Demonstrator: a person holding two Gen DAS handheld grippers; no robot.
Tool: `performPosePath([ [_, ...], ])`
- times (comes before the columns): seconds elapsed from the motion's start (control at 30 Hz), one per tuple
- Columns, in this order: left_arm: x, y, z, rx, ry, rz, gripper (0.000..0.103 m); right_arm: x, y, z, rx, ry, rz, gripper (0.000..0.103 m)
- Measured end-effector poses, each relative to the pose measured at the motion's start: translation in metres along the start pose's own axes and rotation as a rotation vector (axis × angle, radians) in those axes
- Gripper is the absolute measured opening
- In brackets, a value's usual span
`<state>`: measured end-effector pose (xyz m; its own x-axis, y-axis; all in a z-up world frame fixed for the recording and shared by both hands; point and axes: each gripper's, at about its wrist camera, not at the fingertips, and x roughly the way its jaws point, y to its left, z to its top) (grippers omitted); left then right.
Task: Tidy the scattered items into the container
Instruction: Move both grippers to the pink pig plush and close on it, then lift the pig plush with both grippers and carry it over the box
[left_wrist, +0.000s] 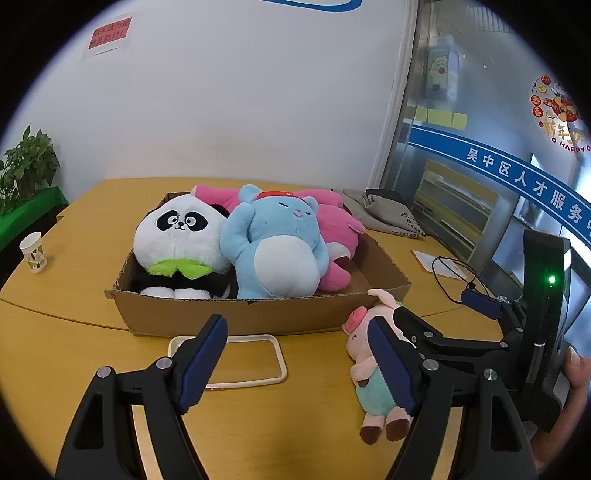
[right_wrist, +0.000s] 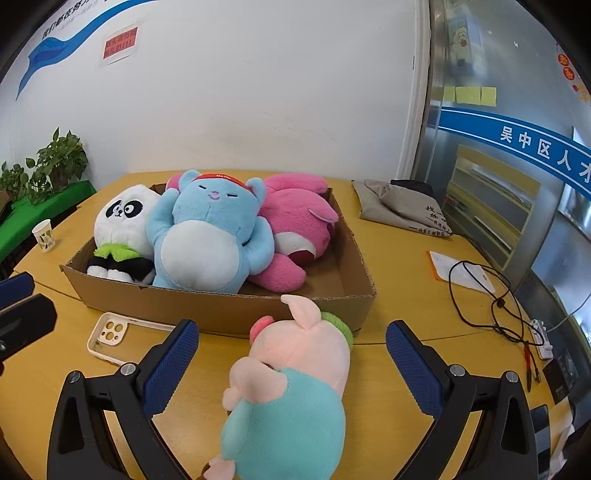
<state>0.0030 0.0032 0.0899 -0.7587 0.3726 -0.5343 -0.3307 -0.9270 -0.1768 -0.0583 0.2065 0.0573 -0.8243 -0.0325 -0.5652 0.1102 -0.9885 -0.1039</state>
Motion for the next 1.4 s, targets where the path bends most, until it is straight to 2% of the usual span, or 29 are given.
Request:
performPosePath([
  [0.3,0.005,0.004,-0.005,-0.020,0.021,-0.014,0.078,-0.008,-0.003,-0.004,-0.021,-0.004,0.008,0.103],
  [0.43,0.012,0.006,-0.007,-0.036,0.046,-0.054,0.078,-0.002,-0.021,-0.015,0.019,0.034,0.018,0.103],
  [0.53,0.018,0.005,-0.012,-0.039,0.069,-0.063,0.078,0.015,-0.032,-0.029,0.067,0.099,0.038,0.103],
  [0.63,0.025,0.004,-0.017,-0.044,0.099,-0.078,0.078,0.036,-0.038,-0.045,0.141,0.175,0.114,0.103],
  [0.73,0.031,0.004,-0.020,-0.051,0.121,-0.092,0.078,0.056,-0.032,-0.062,0.160,0.242,0.208,0.096],
  [0.77,0.033,0.004,-0.020,-0.054,0.128,-0.096,0.078,0.058,-0.030,-0.065,0.174,0.251,0.256,0.091],
  [0.93,0.051,-0.001,-0.021,-0.069,0.190,-0.158,0.078,0.045,-0.021,-0.075,0.107,0.210,0.306,0.084],
  [1.1,0.077,-0.021,-0.027,-0.077,0.275,-0.334,0.078,0.027,-0.013,-0.089,0.040,0.172,0.375,0.082],
  [1.23,0.103,-0.039,-0.041,-0.045,0.376,-0.311,0.078,0.013,-0.001,-0.100,-0.013,0.147,0.436,0.082],
  [1.37,0.106,-0.048,-0.042,-0.020,0.384,-0.279,0.078,0.004,0.009,-0.107,-0.055,0.125,0.443,0.080],
  [1.4,0.106,-0.048,-0.042,-0.020,0.390,-0.275,0.075,0.004,0.009,-0.107,-0.059,0.122,0.443,0.080],
])
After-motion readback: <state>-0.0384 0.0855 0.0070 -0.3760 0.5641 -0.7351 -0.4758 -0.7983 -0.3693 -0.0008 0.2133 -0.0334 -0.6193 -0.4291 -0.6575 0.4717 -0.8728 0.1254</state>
